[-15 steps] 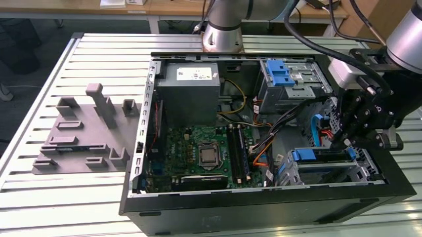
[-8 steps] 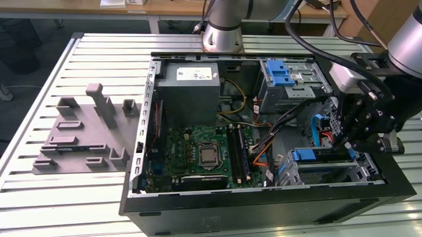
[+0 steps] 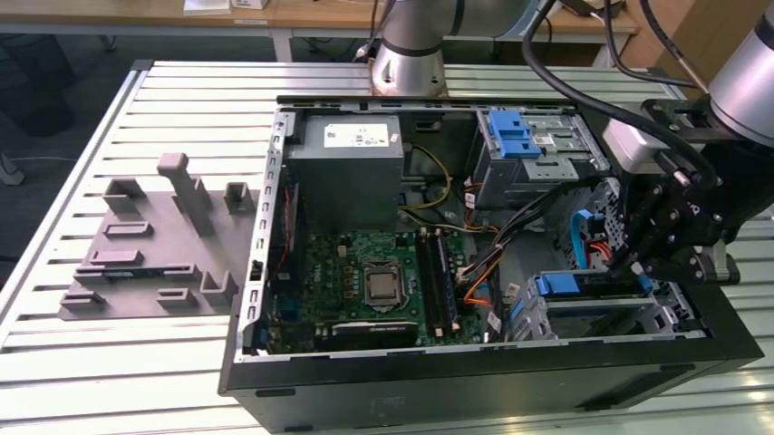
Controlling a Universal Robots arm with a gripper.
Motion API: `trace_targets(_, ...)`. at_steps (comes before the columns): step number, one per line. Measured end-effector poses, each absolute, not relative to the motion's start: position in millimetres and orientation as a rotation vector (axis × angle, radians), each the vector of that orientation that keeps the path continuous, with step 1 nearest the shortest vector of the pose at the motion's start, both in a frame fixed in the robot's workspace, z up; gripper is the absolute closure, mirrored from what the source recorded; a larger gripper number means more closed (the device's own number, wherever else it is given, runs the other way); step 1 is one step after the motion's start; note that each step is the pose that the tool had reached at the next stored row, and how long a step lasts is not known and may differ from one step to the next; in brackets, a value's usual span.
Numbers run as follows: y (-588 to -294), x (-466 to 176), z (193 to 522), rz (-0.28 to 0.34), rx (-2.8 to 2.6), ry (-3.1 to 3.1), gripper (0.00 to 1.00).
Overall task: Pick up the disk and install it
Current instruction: 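Insert the first disk wire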
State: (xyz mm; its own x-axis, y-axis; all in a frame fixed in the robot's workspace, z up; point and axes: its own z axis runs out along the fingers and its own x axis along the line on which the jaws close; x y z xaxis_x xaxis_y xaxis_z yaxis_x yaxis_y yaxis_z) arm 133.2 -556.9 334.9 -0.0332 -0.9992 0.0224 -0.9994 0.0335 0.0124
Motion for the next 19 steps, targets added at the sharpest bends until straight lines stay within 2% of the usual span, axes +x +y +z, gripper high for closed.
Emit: trace_targets(19,-556.8,134.4,332.1,-0.001,2.171,-2.245,0.83)
